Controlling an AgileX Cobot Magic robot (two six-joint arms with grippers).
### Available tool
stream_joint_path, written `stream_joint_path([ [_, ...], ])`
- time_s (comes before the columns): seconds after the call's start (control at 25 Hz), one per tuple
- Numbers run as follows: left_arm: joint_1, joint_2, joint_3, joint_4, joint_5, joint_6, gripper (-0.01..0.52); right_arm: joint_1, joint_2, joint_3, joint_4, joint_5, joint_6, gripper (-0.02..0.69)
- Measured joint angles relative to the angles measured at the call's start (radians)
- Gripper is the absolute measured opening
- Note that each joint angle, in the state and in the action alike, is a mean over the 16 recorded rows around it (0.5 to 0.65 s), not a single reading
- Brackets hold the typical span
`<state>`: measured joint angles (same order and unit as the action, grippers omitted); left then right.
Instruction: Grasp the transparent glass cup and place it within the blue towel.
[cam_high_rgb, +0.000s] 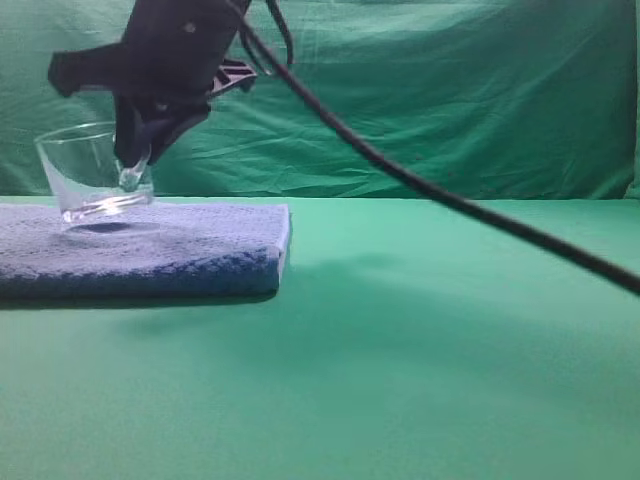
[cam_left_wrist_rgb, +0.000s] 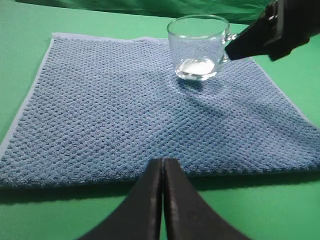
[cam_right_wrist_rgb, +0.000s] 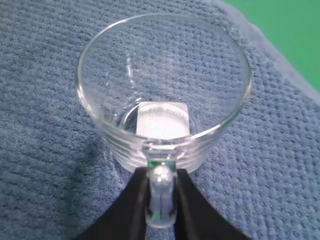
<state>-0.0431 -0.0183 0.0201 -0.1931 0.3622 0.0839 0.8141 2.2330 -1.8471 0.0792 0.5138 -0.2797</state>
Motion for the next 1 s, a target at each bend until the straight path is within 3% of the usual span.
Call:
stream_joint_path([
  [0.12,0.0,0.0,0.0,0.0,0.0,0.0,0.0,0.0,-0.05,-0.003,-0.007,0.065,0.03,0.362],
  [0.24,0.0,0.0,0.0,0.0,0.0,0.0,0.0,0.0,-0.128,-0.005,-0.031,0.156,0.077,0.35],
  [0.36,0.0,0.0,0.0,0.0,0.0,0.0,0.0,0.0,-0.229,-0.003,-0.072,0.255,0.139,0.29],
  [0.68,0.0,0.0,0.0,0.0,0.0,0.0,0.0,0.0,-0.573,0.104,-0.211,0.416,0.305,0.04],
  [1.0,0.0,0.0,0.0,0.0,0.0,0.0,0.0,0.0,-0.938,0.449,-0.281,0.33,0.371,0.0],
])
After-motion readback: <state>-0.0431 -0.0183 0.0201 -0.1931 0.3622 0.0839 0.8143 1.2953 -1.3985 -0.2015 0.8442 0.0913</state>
